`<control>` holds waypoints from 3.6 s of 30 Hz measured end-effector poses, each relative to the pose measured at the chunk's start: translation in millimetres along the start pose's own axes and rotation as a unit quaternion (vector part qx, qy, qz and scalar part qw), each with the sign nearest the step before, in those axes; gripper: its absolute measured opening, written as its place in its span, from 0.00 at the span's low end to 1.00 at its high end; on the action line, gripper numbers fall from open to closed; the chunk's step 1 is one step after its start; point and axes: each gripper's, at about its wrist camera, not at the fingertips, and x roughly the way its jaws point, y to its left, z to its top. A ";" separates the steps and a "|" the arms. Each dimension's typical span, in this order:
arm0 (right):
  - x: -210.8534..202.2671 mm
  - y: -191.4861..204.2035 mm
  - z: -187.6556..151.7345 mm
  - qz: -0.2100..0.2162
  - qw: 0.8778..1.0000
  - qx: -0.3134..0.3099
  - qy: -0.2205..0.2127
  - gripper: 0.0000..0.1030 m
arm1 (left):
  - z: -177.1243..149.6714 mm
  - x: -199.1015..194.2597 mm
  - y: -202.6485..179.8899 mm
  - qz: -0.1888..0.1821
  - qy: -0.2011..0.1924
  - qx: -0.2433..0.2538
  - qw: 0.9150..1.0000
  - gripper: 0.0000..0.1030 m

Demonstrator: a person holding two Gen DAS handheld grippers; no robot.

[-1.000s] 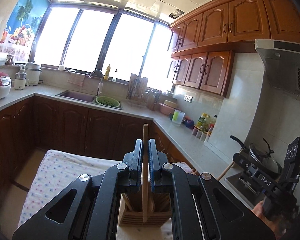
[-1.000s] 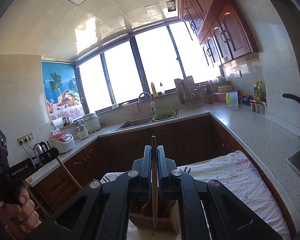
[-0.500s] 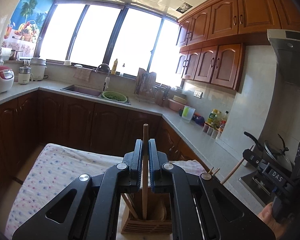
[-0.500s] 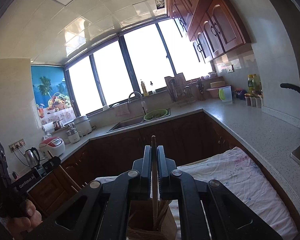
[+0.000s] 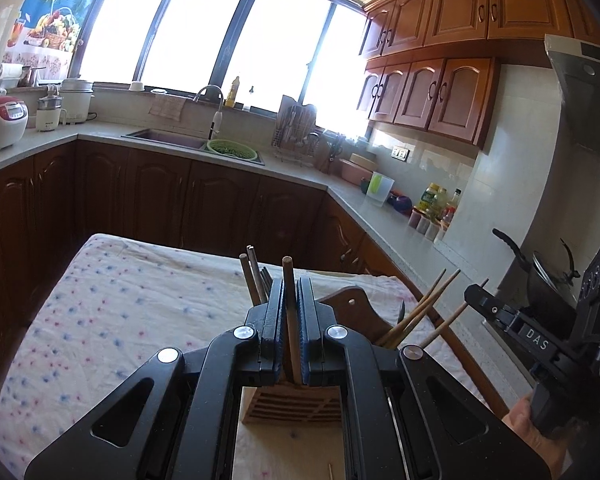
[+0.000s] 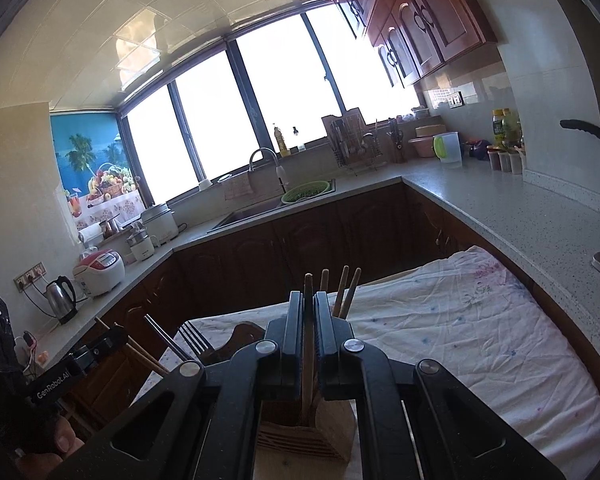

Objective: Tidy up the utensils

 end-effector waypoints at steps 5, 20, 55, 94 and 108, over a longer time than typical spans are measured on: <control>7.8 -1.4 -9.0 -0.003 1.000 -0.002 0.019 0.05 | -8.2 3.9 1.0 0.001 0.013 -0.001 1.000 0.05; 8.5 -0.5 -12.3 -0.004 1.000 0.000 0.023 0.10 | -6.6 6.1 3.6 -0.001 0.029 -0.005 1.000 0.06; -92.0 -13.1 -136.3 0.004 0.996 0.057 0.072 0.96 | -131.2 -90.5 59.1 0.059 0.101 -0.075 0.990 0.62; -210.5 30.1 -197.5 -0.053 0.987 -0.137 -0.059 1.00 | -214.2 -200.9 -9.3 0.109 0.007 0.087 0.990 1.00; -208.1 20.1 -205.4 -0.061 0.989 -0.126 -0.038 1.00 | -225.8 -196.3 -11.4 0.119 0.017 0.096 0.988 1.00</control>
